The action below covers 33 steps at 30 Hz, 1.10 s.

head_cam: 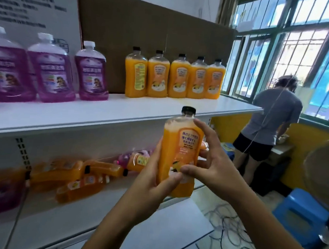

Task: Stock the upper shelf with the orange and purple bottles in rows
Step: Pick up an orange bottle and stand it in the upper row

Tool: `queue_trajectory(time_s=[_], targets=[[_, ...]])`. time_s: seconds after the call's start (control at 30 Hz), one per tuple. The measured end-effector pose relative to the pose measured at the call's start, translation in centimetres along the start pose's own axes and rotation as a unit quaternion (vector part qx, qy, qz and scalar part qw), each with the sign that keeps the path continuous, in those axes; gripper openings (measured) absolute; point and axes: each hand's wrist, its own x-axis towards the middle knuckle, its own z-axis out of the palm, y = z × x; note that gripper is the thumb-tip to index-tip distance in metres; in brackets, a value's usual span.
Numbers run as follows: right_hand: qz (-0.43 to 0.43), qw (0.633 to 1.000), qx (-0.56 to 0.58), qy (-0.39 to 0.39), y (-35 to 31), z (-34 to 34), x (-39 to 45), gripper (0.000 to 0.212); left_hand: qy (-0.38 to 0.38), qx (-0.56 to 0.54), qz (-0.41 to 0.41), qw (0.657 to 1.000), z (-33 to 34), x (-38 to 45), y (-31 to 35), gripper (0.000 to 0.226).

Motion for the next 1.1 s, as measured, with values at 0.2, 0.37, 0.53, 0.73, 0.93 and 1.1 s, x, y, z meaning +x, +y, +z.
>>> queue_trajectory(time_s=[0.2, 0.37, 0.53, 0.73, 0.93, 1.1], targets=[[-0.106, 0.990, -0.097, -0.010, -1.5, -4.0, 5.7, 0.105, 0.003, 0.176, 0.070, 0.982, -0.8, 5.3, 3.9, 0.092], [-0.198, 0.964, -0.179, 0.007, -1.8, -4.6, 12.3, 0.099, 0.055, 0.271, 0.070, 0.958, -3.9, 10.1, 6.1, 0.083], [-0.168, 0.965, -0.198, -0.046, -1.2, -4.7, 17.0, 0.091, 0.051, 0.261, 0.038, 0.963, -6.0, 12.3, 6.7, 0.064], [-0.213, 0.958, -0.190, -0.044, -1.2, -5.9, 18.5, 0.093, 0.083, 0.236, 0.043, 0.967, -6.1, 13.5, 6.4, 0.064], [-0.231, 0.939, -0.255, -0.012, 0.4, -3.5, 21.2, 0.095, 0.157, 0.282, 0.002, 0.947, -6.4, 15.8, 4.7, 0.072], [-0.224, 0.939, -0.262, -0.023, 2.4, -2.6, 24.6, 0.100, 0.233, 0.431, -0.074, 0.868, -6.0, 17.1, 3.0, 0.086]])
